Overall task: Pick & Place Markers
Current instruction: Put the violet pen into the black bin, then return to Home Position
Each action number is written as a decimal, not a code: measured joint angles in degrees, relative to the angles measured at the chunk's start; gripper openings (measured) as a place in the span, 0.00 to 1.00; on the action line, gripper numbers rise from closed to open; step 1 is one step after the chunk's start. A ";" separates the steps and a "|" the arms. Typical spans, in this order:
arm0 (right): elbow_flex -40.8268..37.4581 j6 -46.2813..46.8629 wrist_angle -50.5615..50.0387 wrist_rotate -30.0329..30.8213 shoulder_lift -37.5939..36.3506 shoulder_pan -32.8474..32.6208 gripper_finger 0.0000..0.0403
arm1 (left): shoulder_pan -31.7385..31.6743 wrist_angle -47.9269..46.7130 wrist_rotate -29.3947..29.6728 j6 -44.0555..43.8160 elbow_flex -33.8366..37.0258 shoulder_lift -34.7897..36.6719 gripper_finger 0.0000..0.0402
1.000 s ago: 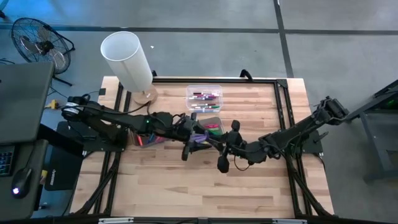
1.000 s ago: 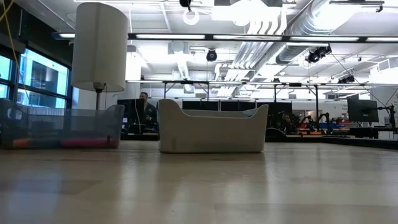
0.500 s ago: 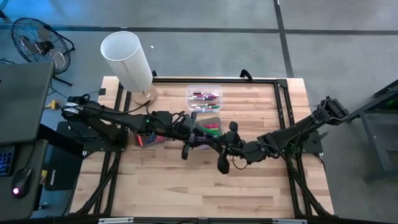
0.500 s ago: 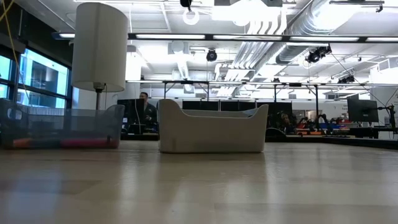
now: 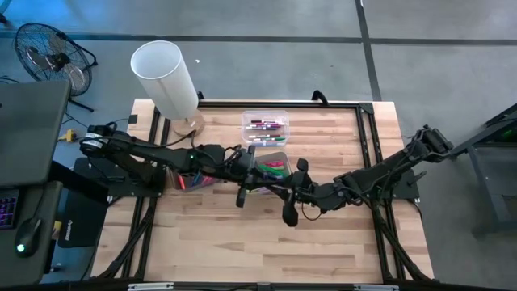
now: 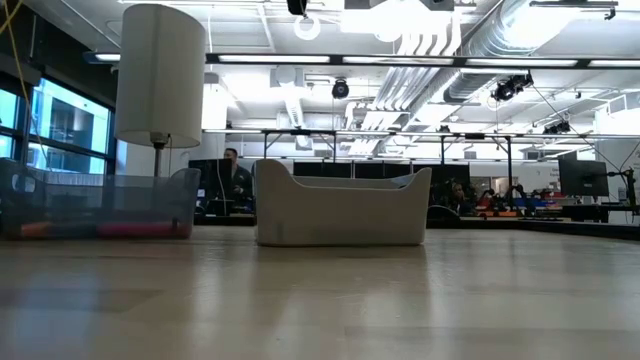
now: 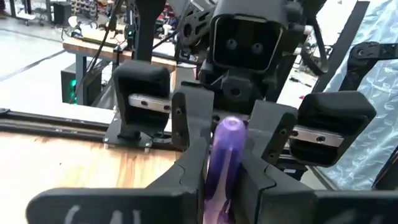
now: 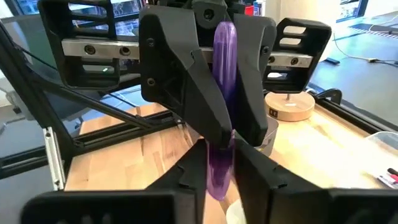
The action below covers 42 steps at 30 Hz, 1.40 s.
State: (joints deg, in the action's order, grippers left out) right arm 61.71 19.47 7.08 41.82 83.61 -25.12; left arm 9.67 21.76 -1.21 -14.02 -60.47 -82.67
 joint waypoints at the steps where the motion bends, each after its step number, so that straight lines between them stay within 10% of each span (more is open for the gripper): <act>1: 0.00 0.03 -0.05 0.17 0.00 0.00 0.18 | 0.00 -0.52 0.29 -0.12 -0.02 0.02 0.11; 7: -0.02 1.33 -1.24 1.52 -0.04 0.11 0.32 | 0.08 -13.87 0.97 0.65 -0.09 4.83 0.08; 19: -0.02 1.48 -2.12 2.60 -0.04 0.09 0.36 | -0.66 -72.44 19.01 -4.79 3.10 18.34 0.10; 33: -0.02 0.19 -1.92 5.92 -0.04 0.04 0.36 | -0.67 -79.44 26.78 -14.18 12.50 20.70 0.35; 42: -0.02 -7.49 -2.13 8.64 -0.04 0.40 0.36 | -0.66 -71.41 28.82 -15.02 12.62 20.70 0.33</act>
State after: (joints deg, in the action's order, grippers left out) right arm 61.69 11.98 4.95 50.46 83.57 -24.72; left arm 9.02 -49.64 27.62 -29.04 -47.85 -61.98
